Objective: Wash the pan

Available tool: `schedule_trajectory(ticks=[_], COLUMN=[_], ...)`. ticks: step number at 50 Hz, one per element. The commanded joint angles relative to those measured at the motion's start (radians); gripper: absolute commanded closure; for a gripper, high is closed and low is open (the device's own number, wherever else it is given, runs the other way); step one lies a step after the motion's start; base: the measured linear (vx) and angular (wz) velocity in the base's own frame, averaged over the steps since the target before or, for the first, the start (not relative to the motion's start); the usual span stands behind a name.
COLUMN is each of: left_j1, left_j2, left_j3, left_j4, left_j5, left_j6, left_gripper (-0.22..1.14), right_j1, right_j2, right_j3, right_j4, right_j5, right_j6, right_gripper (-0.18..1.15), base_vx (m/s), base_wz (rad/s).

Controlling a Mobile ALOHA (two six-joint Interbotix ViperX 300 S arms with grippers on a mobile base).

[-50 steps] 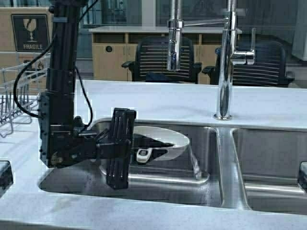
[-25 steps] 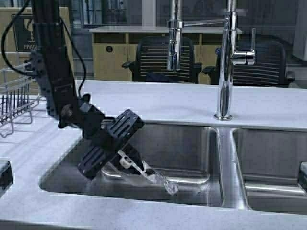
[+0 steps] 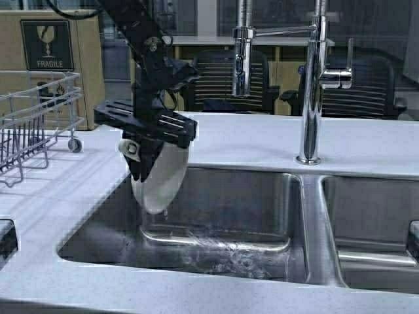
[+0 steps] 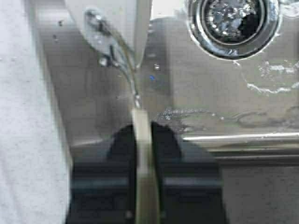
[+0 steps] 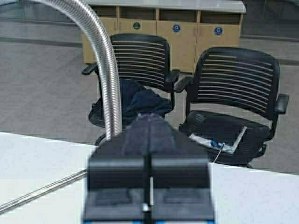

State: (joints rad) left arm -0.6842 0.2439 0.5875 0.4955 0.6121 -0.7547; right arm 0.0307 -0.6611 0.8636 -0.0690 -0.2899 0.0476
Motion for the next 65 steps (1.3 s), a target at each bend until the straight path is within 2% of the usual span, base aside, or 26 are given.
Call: schedule_trajectory(ticks=[1, 14, 22, 33, 42, 57, 65], left_j1=[-0.012, -0.021, -0.032, 0.02, 0.115, 0.345, 0.468], left_j2=[-0.072, 0.046, -0.071, -0.242, -0.4, -0.571, -0.621], left_j3=[-0.017, 0.011, 0.015, 0.029, 0.025, 0.02, 0.048], left_j4=[0.035, 0.109, 0.189, 0.333, 0.442, 0.443, 0.443], left_j5=[0.017, -0.074, -0.069, -0.005, -0.002, -0.006, -0.009], left_j6=[-0.002, 0.009, 0.011, 0.025, 0.087, 0.328, 0.4], left_gripper=[0.89, 0.89, 0.89, 0.89, 0.89, 0.89, 0.89], right_j1=[0.002, 0.002, 0.002, 0.002, 0.002, 0.002, 0.002], right_j2=[-0.006, 0.002, 0.009, 0.018, 0.017, 0.018, 0.017], right_j3=[-0.011, -0.011, -0.008, -0.008, -0.008, -0.012, -0.014], right_j4=[0.002, 0.002, 0.002, 0.002, 0.002, 0.002, 0.002], right_j5=[-0.009, -0.012, -0.015, -0.014, -0.015, -0.015, -0.015], right_j6=[0.003, 0.003, 0.003, 0.005, 0.005, 0.005, 0.006], right_gripper=[0.92, 0.92, 0.92, 0.92, 0.92, 0.92, 0.92], base_vx=[0.0, 0.0, 0.0, 0.0, 0.0, 0.0, 0.0], base_wz=[0.0, 0.0, 0.0, 0.0, 0.0, 0.0, 0.0])
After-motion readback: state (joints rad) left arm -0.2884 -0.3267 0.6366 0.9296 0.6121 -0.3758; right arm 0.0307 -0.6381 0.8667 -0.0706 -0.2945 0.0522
